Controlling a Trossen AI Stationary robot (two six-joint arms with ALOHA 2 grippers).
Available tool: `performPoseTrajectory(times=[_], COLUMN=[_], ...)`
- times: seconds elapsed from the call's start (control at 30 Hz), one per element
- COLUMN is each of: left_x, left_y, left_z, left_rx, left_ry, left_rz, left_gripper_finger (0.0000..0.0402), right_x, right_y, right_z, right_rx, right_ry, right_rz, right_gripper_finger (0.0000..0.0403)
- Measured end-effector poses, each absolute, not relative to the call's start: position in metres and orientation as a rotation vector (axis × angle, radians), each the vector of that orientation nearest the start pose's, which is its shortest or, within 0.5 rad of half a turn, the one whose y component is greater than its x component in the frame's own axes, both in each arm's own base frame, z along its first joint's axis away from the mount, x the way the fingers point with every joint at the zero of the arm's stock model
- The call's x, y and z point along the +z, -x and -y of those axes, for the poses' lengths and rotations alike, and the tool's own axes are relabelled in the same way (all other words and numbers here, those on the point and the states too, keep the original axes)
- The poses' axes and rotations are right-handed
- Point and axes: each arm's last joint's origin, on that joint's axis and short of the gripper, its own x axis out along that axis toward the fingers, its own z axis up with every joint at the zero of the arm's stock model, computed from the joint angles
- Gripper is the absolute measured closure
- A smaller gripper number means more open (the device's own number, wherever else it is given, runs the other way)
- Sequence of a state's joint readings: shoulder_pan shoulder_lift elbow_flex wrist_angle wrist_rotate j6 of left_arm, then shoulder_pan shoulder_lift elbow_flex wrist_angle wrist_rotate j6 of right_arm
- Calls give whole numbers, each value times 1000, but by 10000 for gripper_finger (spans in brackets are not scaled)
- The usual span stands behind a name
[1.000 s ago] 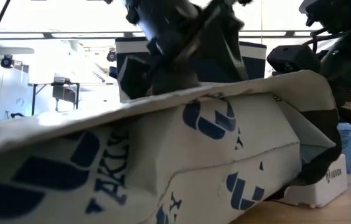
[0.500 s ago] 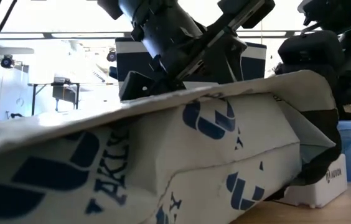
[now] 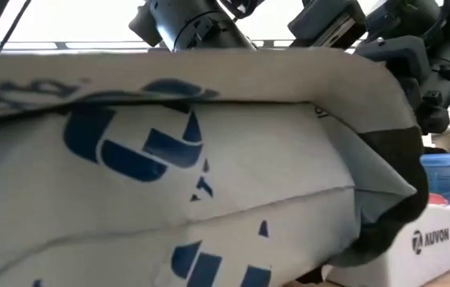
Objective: Pick & place medical supplies in basket/bin
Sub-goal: Put the medicine kit into the blue bin
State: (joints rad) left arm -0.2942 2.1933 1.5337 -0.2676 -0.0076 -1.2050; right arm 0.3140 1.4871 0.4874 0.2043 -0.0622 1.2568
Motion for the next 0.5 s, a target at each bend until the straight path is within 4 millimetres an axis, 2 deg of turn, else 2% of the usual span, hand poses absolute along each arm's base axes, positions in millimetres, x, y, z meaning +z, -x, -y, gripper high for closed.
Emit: performPoseTrajectory(times=[0.27,0.4,0.5], left_x=[137,136,136], left_y=[-444,-444,-448], left_z=[126,125,117], left_rx=[303,309,360], left_ry=[940,915,898], left_rz=[-959,-952,-889], left_gripper_finger=[259,259,258], right_x=[144,166,181], right_y=[-232,-231,-229], right_z=[-75,-75,-76], right_rx=[-169,-102,-45], right_ry=[-1074,-1097,-1099], right_rz=[-890,-809,-766], right_gripper_finger=[62,62,62])
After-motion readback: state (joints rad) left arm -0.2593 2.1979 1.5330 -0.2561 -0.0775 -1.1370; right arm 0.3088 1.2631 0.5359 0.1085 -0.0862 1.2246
